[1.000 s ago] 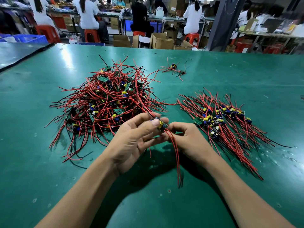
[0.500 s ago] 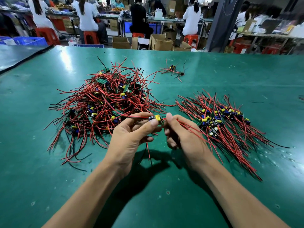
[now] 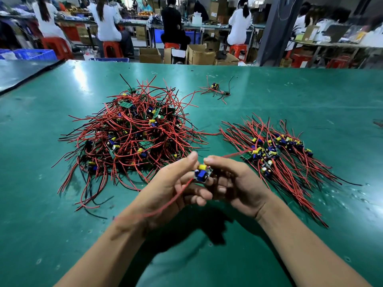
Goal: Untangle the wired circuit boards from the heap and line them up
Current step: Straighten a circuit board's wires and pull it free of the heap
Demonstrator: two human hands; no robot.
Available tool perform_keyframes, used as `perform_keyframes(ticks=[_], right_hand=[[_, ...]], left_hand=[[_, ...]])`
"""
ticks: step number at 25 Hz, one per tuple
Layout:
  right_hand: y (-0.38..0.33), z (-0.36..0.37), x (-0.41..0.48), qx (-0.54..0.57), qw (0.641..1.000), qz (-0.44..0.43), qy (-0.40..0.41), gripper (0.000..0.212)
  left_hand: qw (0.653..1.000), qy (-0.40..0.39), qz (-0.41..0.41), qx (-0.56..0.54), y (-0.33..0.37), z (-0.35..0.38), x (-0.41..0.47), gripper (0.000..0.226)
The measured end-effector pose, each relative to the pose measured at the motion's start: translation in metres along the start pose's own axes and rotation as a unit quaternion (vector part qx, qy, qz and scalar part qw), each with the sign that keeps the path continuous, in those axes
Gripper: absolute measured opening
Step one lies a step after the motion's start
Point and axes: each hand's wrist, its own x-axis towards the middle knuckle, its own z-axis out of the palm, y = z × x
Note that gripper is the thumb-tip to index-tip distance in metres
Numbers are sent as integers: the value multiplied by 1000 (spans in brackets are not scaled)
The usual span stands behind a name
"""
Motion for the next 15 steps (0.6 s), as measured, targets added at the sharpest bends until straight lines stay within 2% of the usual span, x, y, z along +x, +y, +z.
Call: perform_keyframes(ticks=[2,6,11,15], right_hand=[[2,-1,3,-27,999,-16,34,16],[8,-5,7,-46,997,-23,58,15],[14,-13,10,-229,960,-84,137,11],[14,-13,10,-221,964,-81,125,6]], left_hand=[[999,24,41,-12,-7,1,-1,36],[982,129,99,92,-20,-1,2,22],[976,156,71,133,-24,-2,7,6],[972,156,63,166,-24,0,7,18]])
